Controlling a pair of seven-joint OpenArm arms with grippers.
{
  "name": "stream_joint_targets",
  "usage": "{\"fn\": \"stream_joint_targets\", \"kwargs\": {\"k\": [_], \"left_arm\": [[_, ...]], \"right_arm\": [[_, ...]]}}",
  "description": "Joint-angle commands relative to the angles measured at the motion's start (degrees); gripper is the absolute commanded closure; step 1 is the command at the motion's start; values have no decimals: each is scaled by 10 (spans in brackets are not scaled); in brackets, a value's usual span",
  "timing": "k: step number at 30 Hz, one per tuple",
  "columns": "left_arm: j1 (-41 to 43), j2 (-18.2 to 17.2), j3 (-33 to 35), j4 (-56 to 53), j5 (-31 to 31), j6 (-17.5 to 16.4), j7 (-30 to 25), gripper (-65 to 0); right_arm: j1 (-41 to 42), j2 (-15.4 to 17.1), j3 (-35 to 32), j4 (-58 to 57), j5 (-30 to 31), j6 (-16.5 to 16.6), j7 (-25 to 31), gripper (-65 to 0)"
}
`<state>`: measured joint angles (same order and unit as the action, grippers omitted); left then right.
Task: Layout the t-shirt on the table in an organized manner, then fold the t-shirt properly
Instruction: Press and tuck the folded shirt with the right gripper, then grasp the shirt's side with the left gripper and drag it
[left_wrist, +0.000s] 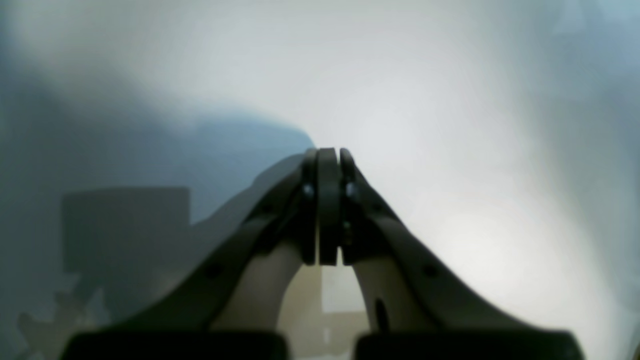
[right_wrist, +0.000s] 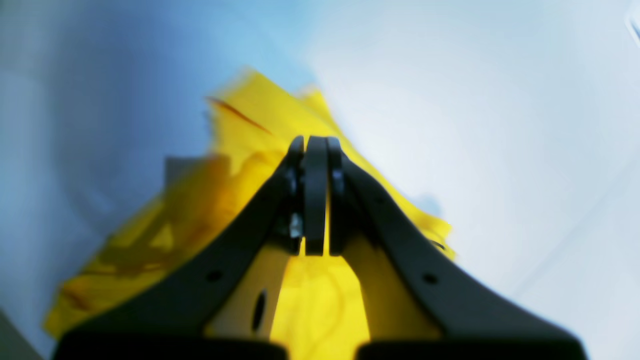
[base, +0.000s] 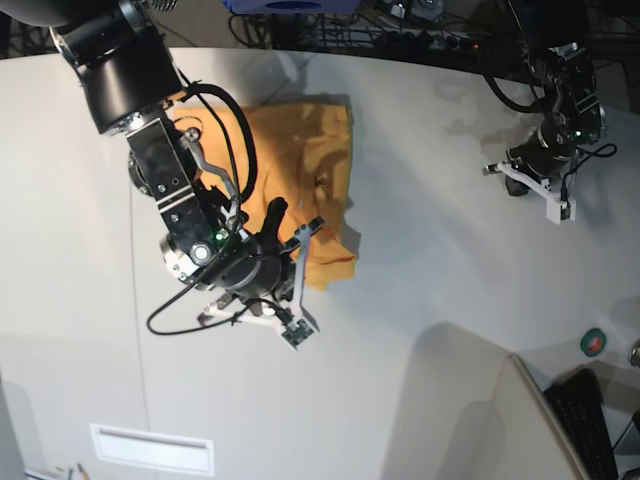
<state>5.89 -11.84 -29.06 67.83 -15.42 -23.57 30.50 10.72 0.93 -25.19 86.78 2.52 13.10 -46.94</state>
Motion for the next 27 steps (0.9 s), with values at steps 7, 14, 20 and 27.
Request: {"fn": "stream_joint_targets", "kwargs": {"k": [7, 14, 20, 27], "left_arm": [[-9, -6, 4, 14, -5, -2, -10, 0], [-9, -5, 4, 14, -5, -2, -9, 0], [-9, -7, 4, 11, -5, -2, -9, 0], [-7, -7, 5, 15, -5, -2, -9, 0]], "right_arm": [[-30, -11, -25, -52, 4, -11, 20, 0], [-33, -55, -98, -117, 4, -15, 41, 0], [-33, -70, -98, -113, 4, -15, 36, 0], [-55, 1, -93, 61, -30, -48, -35, 0]]}}
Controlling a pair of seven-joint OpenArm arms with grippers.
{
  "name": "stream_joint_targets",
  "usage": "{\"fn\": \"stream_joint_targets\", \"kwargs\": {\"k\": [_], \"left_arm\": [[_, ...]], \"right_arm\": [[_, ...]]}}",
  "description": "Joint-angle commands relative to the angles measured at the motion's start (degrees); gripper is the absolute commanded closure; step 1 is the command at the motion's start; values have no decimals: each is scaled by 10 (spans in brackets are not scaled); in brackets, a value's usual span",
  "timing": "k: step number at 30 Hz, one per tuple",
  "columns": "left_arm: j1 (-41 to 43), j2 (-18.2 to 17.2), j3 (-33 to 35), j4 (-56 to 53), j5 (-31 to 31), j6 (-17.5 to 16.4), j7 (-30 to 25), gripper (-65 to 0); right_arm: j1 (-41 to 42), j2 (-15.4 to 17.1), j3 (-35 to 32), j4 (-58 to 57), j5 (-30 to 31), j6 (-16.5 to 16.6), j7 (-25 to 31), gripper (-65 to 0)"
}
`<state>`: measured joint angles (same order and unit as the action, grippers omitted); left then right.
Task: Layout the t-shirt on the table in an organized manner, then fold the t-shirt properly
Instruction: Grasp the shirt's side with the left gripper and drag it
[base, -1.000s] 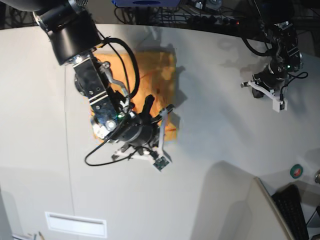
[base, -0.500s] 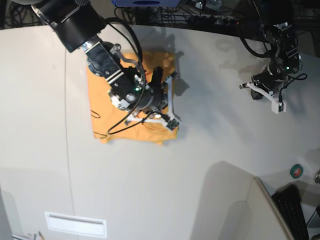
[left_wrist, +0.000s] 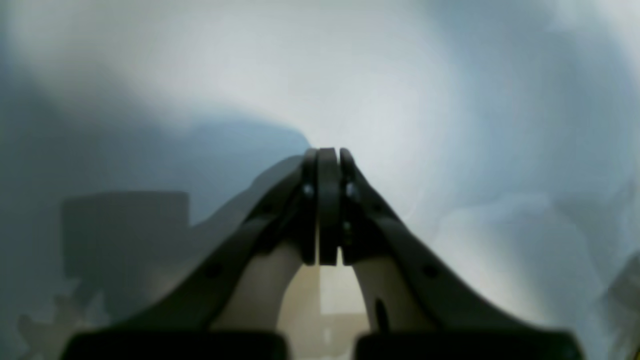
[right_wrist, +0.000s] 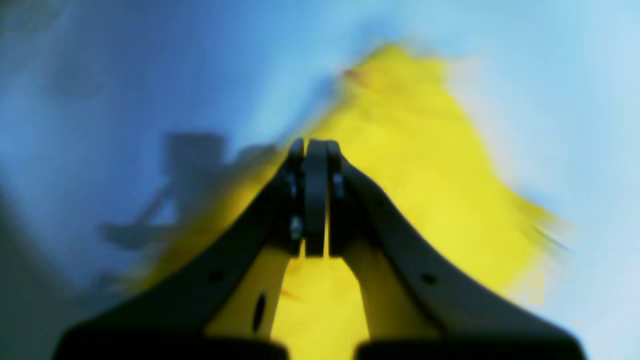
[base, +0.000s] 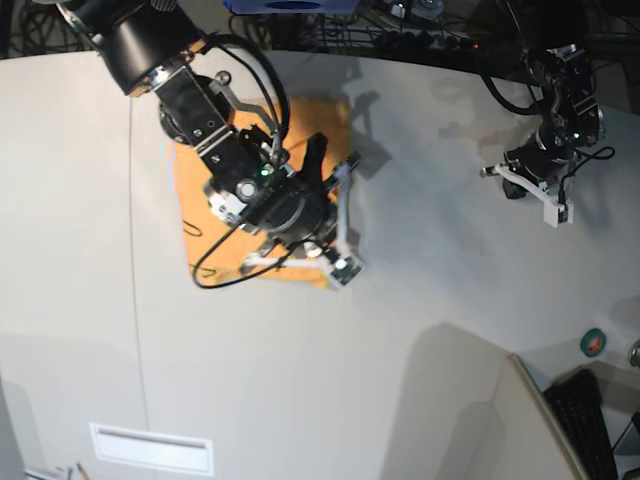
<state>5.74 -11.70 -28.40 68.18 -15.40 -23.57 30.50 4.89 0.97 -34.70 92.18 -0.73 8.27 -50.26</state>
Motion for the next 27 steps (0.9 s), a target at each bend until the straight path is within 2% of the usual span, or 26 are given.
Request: {"fn": "stream_joint_targets", "kwargs": {"k": [1, 5, 7, 9, 13, 14, 16, 17, 18, 19, 20, 22, 27], "left_arm": [[-5, -7, -1, 11, -6, -2, -9, 0], [-1, -1, 22, 37, -6, -3, -6, 0], [13, 7, 62, 71, -14, -20, -5, 0], [25, 8, 94, 104, -66, -52, 5, 0], [17, 3, 117, 115, -217, -71, 116, 0], [16, 4, 126, 115, -237, -72, 121, -69], [14, 5, 154, 115, -259, -72, 122, -334], [13, 6, 164, 115, -264, -72, 122, -434], [13, 7, 176, 115, -268, -73, 122, -528], [12, 8, 191, 115, -270, -73, 122, -589], [6, 10, 208, 115, -272, -73, 121, -619], [-8, 18, 235, 105, -273, -73, 121, -624], [-53, 50, 263, 24, -270, -73, 121, -624]], "right_arm": [[-3, 8, 2, 11, -6, -11, -2, 0], [-31, 21, 3, 12, -28, -27, 3, 0], [-55, 21, 41, 31, -43, -32, 18, 0], [-80, 21, 95, 60, -44, -31, 45, 0], [-109, 27, 173, 109, -44, -30, 64, 0], [-111, 35, 182, 115, -43, -29, 65, 0], [-117, 49, 199, 119, -42, -29, 68, 0], [-118, 51, 204, 119, -42, -29, 70, 0], [-120, 58, 215, 119, -42, -29, 70, 0], [-124, 60, 225, 119, -42, -29, 70, 0], [-127, 60, 235, 119, -42, -29, 70, 0], [-129, 62, 246, 119, -42, -26, 70, 0], [-141, 57, 283, 117, -42, 22, 71, 0]]}}
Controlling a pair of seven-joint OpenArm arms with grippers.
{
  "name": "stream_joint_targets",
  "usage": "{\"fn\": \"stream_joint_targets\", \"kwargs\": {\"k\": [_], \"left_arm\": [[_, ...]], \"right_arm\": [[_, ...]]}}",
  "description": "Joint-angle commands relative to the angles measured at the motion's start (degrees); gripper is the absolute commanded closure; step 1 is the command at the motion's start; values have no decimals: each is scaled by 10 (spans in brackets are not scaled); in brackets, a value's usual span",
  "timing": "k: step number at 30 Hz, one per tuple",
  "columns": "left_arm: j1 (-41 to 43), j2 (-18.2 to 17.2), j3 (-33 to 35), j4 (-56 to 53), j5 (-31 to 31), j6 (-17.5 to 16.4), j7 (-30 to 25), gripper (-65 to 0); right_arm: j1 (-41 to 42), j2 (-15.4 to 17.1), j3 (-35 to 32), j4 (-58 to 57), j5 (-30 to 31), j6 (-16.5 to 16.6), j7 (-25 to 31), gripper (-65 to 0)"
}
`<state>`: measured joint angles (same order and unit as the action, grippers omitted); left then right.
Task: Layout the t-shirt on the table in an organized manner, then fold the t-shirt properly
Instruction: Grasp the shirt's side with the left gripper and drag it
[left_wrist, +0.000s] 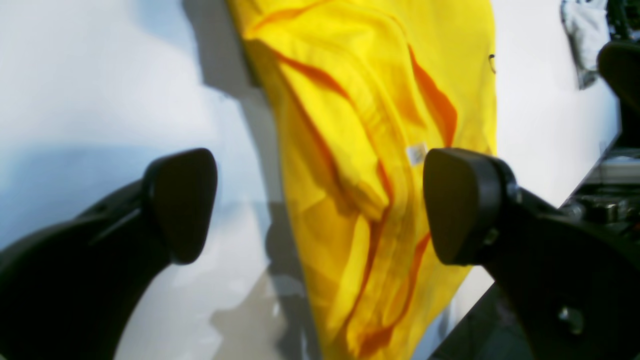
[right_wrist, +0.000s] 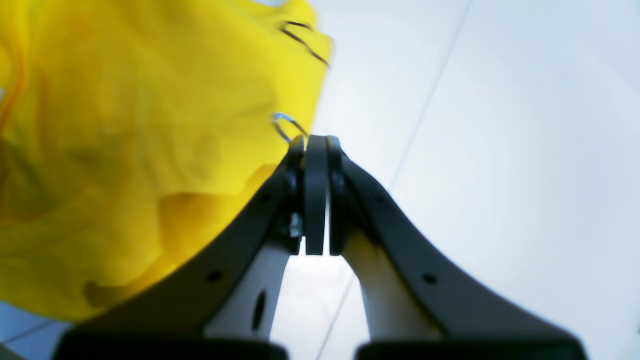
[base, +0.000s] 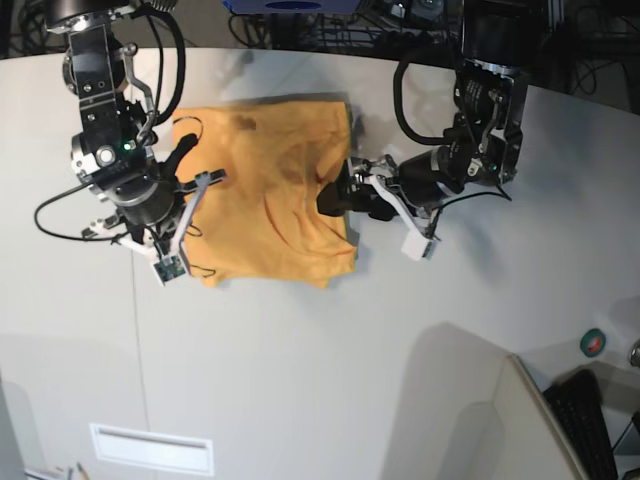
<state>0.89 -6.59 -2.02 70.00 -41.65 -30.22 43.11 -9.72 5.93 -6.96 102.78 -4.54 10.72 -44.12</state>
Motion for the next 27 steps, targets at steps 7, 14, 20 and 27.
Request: {"fn": "stream_joint_targets", "kwargs": {"k": [7, 14, 20, 27], "left_arm": [[-52, 11, 85, -90, -6, -4, -38, -624], [-66, -9, 118, -164, -6, -3, -66, -291], [-146, -67, 228, -177, 28, -6, -29, 0], [-259, -87, 509, -170, 244, -7, -31, 0]], "right_arm": [[-5, 7, 43, 9, -3, 22, 9, 0], [-12, 7, 84, 9, -3, 22, 10, 0], [-29, 8, 99, 9, -3, 23, 61, 0], [-31, 8, 103, 9, -3, 23, 64, 0]]}}
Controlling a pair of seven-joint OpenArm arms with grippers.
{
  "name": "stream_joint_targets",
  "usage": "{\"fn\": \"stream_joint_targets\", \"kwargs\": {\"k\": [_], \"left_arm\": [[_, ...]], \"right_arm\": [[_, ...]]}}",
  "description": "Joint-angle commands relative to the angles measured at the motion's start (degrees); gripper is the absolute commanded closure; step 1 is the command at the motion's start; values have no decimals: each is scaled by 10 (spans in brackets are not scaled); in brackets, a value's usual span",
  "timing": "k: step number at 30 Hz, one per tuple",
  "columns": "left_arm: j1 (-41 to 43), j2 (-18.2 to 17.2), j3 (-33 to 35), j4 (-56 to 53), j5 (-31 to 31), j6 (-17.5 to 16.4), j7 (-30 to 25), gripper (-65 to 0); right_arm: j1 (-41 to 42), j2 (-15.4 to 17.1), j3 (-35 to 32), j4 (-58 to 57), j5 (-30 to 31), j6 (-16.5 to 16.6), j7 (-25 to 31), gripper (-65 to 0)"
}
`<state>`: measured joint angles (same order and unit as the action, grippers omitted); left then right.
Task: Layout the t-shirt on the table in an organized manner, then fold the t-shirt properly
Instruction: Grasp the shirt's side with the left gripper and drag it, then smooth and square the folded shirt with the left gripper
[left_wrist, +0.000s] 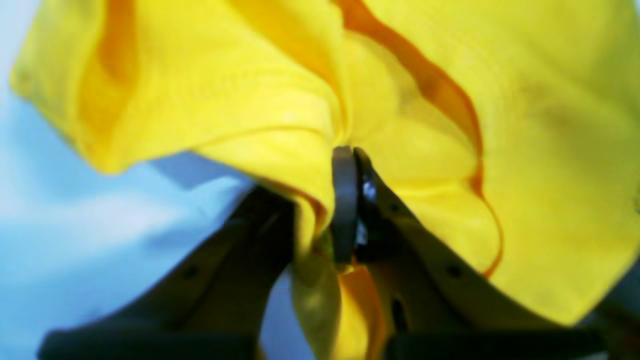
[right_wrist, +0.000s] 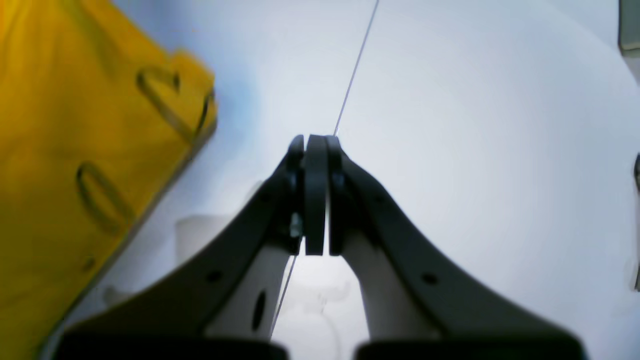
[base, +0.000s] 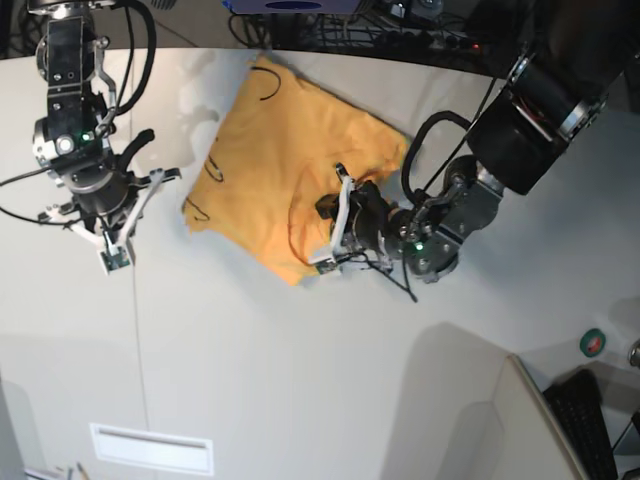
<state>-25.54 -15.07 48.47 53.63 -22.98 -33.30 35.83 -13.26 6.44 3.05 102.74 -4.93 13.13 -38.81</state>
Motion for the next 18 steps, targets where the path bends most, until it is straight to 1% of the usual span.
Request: {"fn": "stream_joint_targets", "kwargs": {"k": [1, 2, 3, 6, 8, 10, 13, 18], "left_arm": [[-7, -1, 37, -6, 96, 24, 36, 0], [-16, 2, 65, -3, 131, 24, 21, 0], [-24, 6, 99, 3, 169, 24, -8, 0], [-33, 13, 151, 15, 277, 24, -93, 0], [-32, 31, 155, 29, 346, 24, -143, 0], [-31, 49, 155, 29, 399, 24, -172, 0], [-32, 78, 155, 27, 433, 24, -188, 0], [-32, 105, 159, 31, 441, 24, -215, 0]], "right_arm": [[4, 3, 2, 10, 0, -1, 8, 0], [4, 3, 2, 9, 0, -1, 8, 0], [3, 3, 2, 9, 0, -1, 8, 0], [-7, 3, 10, 5, 0, -2, 8, 0], [-9, 2, 26, -3, 0, -2, 8, 0], [-9, 2, 38, -14, 0, -2, 8, 0], [-18, 2, 59, -23, 0, -2, 8, 0], [-30, 2, 71, -23, 0, -2, 8, 0]]}}
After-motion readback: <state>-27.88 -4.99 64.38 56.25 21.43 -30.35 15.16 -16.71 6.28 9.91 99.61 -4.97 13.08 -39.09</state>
